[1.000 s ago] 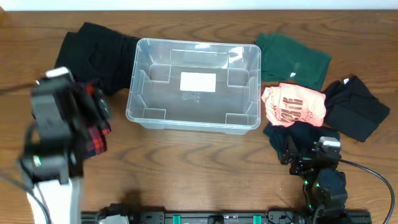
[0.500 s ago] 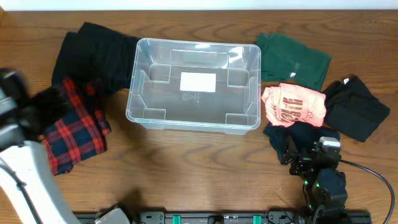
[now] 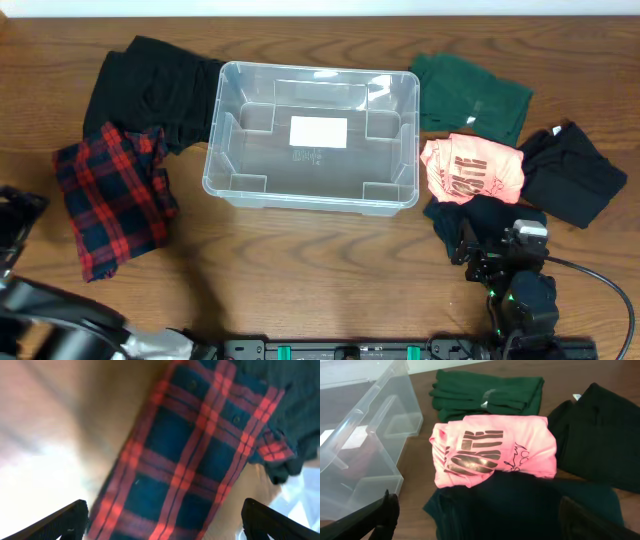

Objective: Pack container
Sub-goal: 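Reach the left gripper to the plaid shirt and grasp it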

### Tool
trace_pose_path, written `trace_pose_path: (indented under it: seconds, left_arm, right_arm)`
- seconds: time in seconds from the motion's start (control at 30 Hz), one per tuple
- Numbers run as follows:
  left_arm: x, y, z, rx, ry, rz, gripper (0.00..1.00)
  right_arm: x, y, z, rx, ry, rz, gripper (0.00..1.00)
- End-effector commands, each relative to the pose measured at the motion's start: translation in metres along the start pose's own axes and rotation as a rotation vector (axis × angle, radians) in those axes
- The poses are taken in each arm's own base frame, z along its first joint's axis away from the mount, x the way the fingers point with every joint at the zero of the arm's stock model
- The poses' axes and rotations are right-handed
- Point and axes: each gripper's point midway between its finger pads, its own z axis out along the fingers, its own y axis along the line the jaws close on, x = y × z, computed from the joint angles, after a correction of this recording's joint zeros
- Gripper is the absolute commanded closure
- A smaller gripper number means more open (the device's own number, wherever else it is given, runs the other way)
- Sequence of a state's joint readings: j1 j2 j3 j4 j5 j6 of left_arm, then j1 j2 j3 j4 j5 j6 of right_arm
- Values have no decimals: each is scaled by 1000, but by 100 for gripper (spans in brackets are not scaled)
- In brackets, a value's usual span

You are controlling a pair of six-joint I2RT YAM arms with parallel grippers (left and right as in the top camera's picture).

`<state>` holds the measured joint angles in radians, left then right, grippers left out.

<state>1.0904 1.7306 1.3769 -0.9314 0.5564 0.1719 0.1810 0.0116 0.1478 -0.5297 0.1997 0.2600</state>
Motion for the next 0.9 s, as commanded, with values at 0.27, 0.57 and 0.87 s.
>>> trace_pose_path:
  seconds: [0.27,0.57,0.87]
  left_arm:
    - [18,16,85,226,165,160,1]
    - [12,24,107,221,142,188,3]
    - [27,-1,131,239,177,269,15]
  right_arm:
    - [0,0,0,-2,-3,10,1]
    - [0,0,0,-2,-3,10,1]
    - [0,0,0,-2,-3,10,1]
